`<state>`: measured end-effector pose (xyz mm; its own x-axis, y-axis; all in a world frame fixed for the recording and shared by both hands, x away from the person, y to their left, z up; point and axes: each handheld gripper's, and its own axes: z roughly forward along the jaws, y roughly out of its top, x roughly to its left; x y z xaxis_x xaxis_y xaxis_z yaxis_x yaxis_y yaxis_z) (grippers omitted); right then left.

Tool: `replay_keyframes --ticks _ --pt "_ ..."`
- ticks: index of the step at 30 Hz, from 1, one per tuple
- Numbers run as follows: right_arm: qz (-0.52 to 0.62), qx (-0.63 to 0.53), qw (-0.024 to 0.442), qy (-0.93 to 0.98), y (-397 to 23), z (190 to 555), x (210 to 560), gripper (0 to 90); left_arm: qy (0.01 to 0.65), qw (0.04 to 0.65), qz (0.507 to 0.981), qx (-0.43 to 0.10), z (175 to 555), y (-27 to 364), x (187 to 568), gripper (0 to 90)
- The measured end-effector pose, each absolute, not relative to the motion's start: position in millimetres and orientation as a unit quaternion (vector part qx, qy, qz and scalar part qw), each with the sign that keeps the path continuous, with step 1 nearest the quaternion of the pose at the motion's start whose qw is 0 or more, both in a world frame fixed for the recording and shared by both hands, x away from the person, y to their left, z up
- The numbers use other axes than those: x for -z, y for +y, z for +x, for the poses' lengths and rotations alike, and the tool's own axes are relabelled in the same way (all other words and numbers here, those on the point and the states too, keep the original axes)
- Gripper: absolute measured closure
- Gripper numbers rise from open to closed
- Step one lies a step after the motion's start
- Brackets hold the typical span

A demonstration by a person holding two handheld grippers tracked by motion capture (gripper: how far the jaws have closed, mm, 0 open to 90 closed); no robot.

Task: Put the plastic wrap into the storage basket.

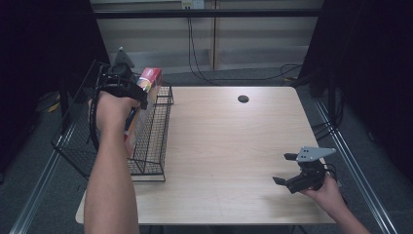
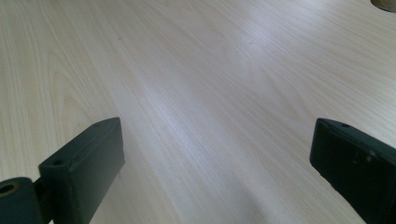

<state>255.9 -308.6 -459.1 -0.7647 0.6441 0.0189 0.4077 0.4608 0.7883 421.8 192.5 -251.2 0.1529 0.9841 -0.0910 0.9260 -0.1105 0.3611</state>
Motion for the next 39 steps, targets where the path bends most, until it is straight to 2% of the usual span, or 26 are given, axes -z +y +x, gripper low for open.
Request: replay_keyframes --ticks 39 --pt "0.313 -0.414 0.145 0.842 -306.5 256.5 459.6 3.1 0.689 0.168 0.696 -0.109 407.8 249.9 242.7 44.4"
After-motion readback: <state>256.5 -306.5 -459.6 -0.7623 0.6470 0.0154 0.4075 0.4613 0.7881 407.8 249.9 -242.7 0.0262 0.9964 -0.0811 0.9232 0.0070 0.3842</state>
